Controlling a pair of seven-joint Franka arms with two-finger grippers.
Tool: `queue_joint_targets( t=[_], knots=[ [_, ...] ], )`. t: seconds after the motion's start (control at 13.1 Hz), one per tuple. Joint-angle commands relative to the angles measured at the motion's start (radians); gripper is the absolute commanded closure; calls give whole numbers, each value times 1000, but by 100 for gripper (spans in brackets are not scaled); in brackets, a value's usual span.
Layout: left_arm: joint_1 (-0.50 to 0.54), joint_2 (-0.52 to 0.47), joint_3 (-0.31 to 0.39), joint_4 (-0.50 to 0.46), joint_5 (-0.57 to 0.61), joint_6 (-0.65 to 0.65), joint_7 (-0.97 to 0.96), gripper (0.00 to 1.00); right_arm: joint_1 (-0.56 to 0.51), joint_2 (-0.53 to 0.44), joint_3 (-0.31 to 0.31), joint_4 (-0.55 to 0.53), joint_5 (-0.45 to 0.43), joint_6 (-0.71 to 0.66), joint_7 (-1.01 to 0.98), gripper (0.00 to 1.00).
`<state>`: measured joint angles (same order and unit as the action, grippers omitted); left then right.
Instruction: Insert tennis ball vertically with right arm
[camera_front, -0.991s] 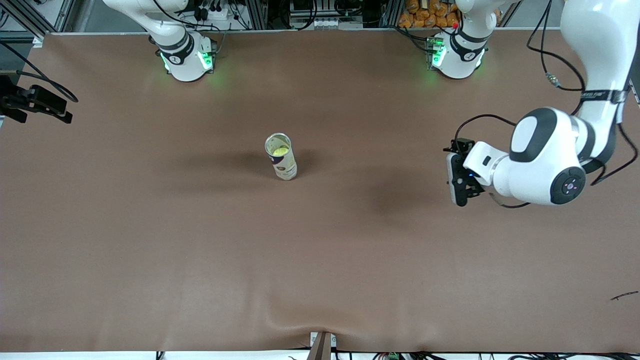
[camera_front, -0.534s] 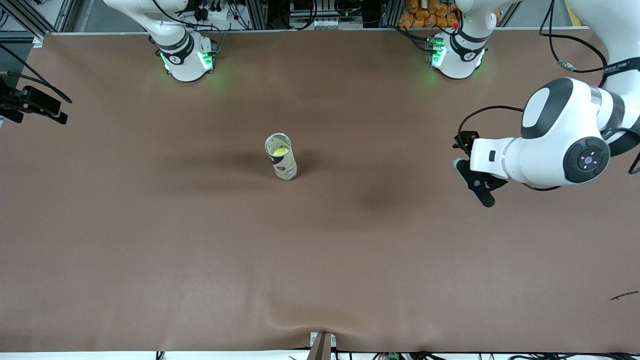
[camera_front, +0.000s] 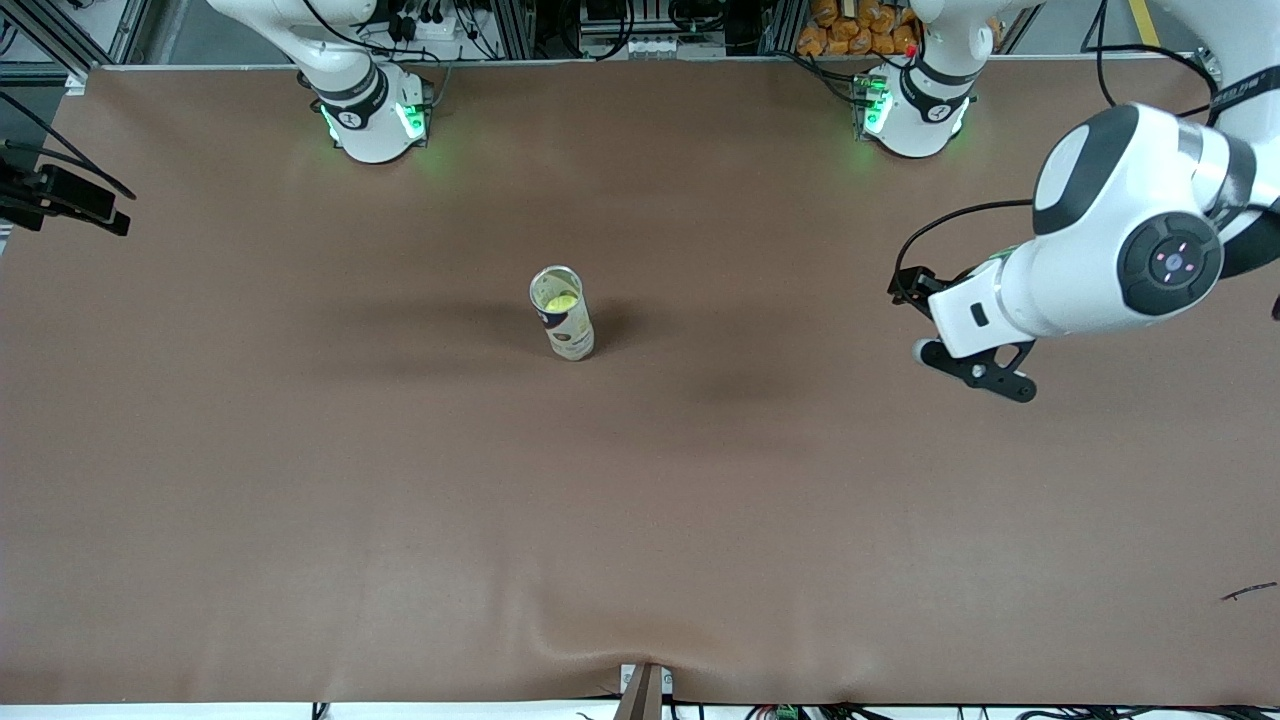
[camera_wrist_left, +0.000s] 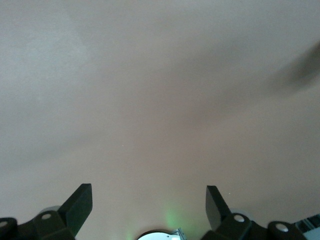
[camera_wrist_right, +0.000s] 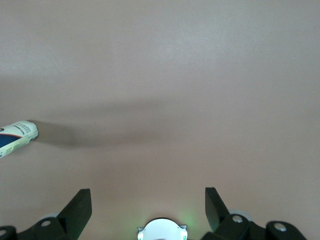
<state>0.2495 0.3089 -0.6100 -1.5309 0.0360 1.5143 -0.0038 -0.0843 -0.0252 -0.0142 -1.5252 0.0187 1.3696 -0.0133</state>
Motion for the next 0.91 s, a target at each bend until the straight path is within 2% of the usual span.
queue_joint_targets(
  t=[0.0, 0.15, 0.23, 0.38, 0.46, 0.61, 0.84],
  knots=[
    [-3, -33, 7, -2, 15, -16, -36, 0, -14, -9, 11, 4, 4, 8, 6, 0],
    [-15, -71, 19, -5, 16, -16, -30, 0, -9, -9, 13, 2, 6, 22, 6, 0],
    [-59, -86, 80, -2, 16, -16, -22, 0, -9, -9, 13, 0, 6, 25, 6, 0],
    [-212, -129, 304, -1, 3, -16, -15, 0, -9, -9, 13, 0, 6, 51, 6, 0],
    [-243, -137, 375, -6, -7, -19, -16, 0, -9, -9, 13, 0, 6, 57, 6, 0],
    [-245, -151, 404, -3, -27, -71, -19, 0, -6, -10, 13, 0, 6, 57, 6, 0],
    [-245, -229, 441, -18, -28, -75, -42, 0, -5, -10, 14, 0, 7, 54, 6, 0]
  ],
)
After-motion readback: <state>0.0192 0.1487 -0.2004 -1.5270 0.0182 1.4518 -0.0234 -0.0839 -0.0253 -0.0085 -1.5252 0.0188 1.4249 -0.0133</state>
